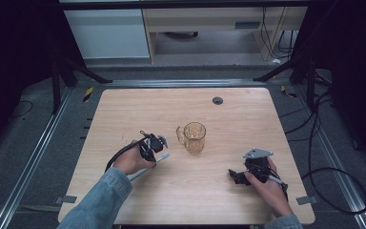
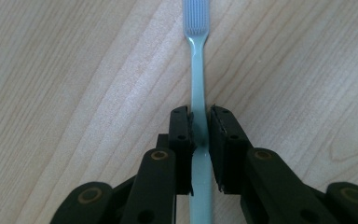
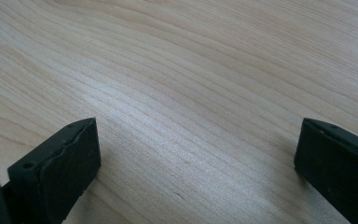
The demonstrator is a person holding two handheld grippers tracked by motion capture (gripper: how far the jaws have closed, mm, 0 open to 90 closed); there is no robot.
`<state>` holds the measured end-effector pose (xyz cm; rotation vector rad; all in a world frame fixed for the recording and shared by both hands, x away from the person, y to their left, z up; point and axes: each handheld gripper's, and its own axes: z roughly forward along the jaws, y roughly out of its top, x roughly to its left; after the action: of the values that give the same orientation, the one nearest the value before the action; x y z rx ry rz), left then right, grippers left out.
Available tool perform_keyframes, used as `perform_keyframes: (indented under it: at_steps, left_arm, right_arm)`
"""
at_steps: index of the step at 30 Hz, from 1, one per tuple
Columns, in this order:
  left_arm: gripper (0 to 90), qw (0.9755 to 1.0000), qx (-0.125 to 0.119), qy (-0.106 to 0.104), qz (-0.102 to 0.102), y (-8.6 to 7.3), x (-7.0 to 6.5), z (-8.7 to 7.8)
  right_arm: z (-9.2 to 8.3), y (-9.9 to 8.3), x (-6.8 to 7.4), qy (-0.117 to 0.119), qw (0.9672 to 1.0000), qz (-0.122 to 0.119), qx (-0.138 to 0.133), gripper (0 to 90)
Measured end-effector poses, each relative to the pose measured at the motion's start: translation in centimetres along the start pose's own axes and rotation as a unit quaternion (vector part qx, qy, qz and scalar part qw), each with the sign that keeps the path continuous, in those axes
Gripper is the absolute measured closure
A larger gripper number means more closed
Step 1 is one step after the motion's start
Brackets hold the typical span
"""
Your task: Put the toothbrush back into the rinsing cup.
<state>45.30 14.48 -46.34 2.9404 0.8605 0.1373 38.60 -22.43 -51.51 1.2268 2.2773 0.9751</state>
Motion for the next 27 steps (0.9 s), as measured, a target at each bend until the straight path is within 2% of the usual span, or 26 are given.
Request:
perform_keyframes:
  at_steps: [3,6,7,8,9,10,11,13,14,15,16,18,19,20,23,26,27]
  left_arm:
    - [78.8,1.0,-0.001,0.003,0.004,-0.1,-0.1,0.0]
    - [78.9,0.9996,-0.025,0.005,-0.012,-0.8,0.3,-0.9]
    - [79.0,0.9996,-0.025,0.005,-0.012,-0.8,0.3,-0.9]
    - [79.0,0.9987,-0.045,0.01,-0.024,-1.2,0.7,-1.7]
    - [79.0,0.998,-0.055,0.013,-0.027,-1.4,0.9,-2.1]
    - [79.0,0.998,-0.055,0.013,-0.027,-1.4,0.9,-2.1]
    - [79.0,0.9962,-0.078,0.014,-0.037,-1.8,1.3,-3.1]
    - [79.0,0.9953,-0.087,0.016,-0.041,-1.9,1.4,-3.4]
    - [79.0,0.993,-0.106,0.017,-0.05,-2.1,1.7,-4.1]
    - [79.0,0.993,-0.106,0.017,-0.05,-2.1,1.7,-4.1]
    - [79.1,0.9906,-0.122,0.019,-0.057,-2.3,2.0,-4.8]
    - [79.1,0.9899,-0.128,0.02,-0.059,-2.3,2.1,-5.0]
    - [79.0,0.9875,-0.141,0.023,-0.067,-2.3,2.3,-5.5]
    - [79.1,0.9875,-0.141,0.023,-0.067,-2.3,2.3,-5.5]
    - [79.1,0.9833,-0.163,0.026,-0.077,-2.3,2.7,-6.1]
    - [79.1,0.9809,-0.174,0.025,-0.083,-2.2,2.9,-6.2]
    - [79.0,0.9809,-0.174,0.025,-0.083,-2.2,2.9,-6.2]
  right_arm:
    - [0.0,0.0,0.0,0.0,1.0,0.0,0.0,0.6]
    - [0.0,0.0,0.0,-0.001,1.0,-0.003,-0.001,0.6]
    - [0.0,0.0,0.0,-0.001,1.0,-0.003,-0.001,0.6]
    - [0.0,0.0,-0.1,-0.001,1.0,-0.003,-0.001,0.6]
    - [-0.1,0.0,0.0,0.004,1.0,0.005,0.001,0.6]
    - [-0.1,0.0,0.0,0.004,1.0,0.005,0.001,0.6]
    - [0.0,0.0,0.0,-0.001,1.0,-0.001,0.001,0.6]
    - [0.0,0.0,0.0,0.0,1.0,0.0,0.0,0.5]
    - [0.0,0.0,0.0,-0.001,1.0,0.0,0.001,0.5]
    - [0.0,0.0,0.0,-0.001,1.0,0.0,0.001,0.5]
    - [0.0,0.0,0.0,-0.001,1.0,0.0,0.001,0.5]
    - [0.0,0.0,0.0,-0.001,1.0,0.0,0.001,0.5]
    - [0.0,0.0,0.0,-0.001,1.0,0.0,0.001,0.5]
    - [0.0,0.0,0.0,-0.001,1.0,0.0,0.001,0.5]
    - [0.0,0.0,0.0,0.0,1.0,0.0,0.001,0.6]
    - [0.0,0.0,0.0,0.0,1.0,0.0,0.001,0.5]
    - [0.0,0.0,0.0,0.0,1.0,0.0,0.001,0.5]
